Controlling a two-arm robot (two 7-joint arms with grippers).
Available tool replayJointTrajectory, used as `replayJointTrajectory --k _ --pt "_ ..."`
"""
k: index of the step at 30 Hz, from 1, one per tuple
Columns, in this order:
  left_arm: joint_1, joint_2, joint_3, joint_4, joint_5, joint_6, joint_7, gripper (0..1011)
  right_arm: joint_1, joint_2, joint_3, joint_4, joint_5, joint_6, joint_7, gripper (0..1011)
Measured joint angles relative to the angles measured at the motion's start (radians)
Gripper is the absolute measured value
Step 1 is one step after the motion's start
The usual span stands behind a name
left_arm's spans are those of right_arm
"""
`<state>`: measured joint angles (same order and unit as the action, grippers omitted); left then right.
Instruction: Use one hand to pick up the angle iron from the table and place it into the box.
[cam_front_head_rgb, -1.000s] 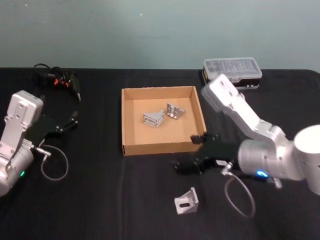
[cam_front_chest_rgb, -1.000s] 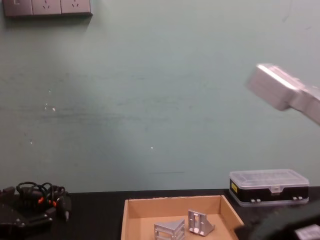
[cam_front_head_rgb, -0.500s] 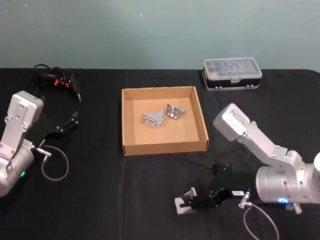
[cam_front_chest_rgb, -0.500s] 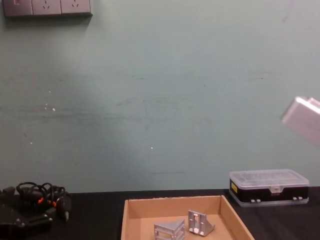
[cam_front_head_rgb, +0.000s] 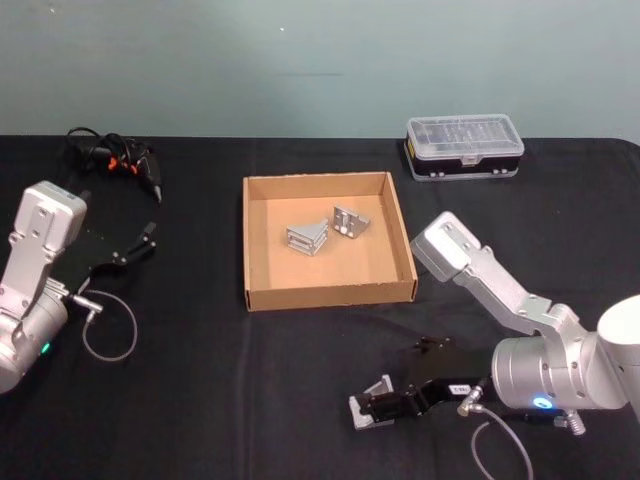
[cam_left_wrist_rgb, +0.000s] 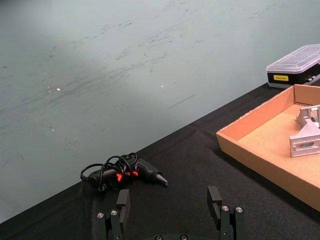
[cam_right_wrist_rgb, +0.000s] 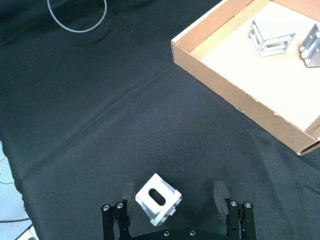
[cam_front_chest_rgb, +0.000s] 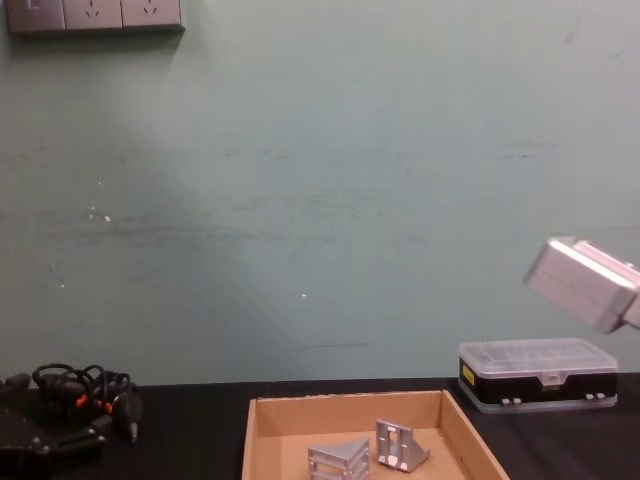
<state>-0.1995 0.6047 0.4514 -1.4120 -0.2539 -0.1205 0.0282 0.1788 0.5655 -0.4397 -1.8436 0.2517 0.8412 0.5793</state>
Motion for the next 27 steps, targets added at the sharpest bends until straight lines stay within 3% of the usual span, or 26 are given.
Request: replayJointTrajectory --k 13,27 --pt "0.000 0.000 0.000 0.000 0.000 0.000 0.000 1011 0.022 -0.023 -0.037 -0.002 0.009 0.087 -0.059 1004" --pt "0.000 0.000 0.000 0.000 0.000 0.000 0.000 1011 0.029 -0.026 -0.046 0.000 0.009 0.108 -0.079 1004"
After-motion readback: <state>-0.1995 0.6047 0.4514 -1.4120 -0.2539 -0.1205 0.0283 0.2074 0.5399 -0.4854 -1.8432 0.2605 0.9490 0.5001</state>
